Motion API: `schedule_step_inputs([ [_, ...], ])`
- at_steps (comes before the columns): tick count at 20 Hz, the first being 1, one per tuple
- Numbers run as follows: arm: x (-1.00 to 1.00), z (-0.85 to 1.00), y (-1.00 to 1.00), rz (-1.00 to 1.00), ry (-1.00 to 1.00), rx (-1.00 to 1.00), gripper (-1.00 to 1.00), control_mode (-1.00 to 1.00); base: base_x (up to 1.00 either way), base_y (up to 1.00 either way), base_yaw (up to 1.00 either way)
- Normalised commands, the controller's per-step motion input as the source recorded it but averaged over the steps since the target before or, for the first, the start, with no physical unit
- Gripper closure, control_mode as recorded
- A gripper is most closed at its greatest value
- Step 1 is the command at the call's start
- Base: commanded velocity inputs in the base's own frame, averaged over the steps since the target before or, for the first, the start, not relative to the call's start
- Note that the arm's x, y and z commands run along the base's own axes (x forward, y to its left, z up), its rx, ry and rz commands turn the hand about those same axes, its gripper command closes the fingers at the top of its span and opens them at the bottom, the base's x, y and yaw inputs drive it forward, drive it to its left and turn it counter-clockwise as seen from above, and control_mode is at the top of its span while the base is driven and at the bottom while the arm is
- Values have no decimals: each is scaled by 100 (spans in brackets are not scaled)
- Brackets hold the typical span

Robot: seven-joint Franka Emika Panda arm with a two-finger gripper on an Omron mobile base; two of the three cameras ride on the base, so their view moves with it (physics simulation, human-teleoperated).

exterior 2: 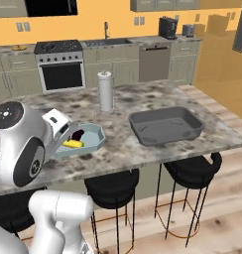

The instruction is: Place the cold items (eggplant and corn) from the fridge in one tupperware on the dining counter. Place the warm items (kebab skewer and hot dog) in the stove area in another tupperware.

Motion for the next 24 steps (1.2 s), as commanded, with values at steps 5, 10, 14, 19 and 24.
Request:
schedule_step_inputs([
  [5,-10,-2,10,0,-4,-2,-100,100,-11,1,0],
  [10,0,0,0,0,0,0,-100,100,-96,1,12],
  [14,0,0,0,0,0,0,-100,100,-100,14,13],
  [19,0,0,0,0,0,0,-100,100,-100,77,3],
  [24,0,0,0,0,0,0,-100,100,-100,100,0],
])
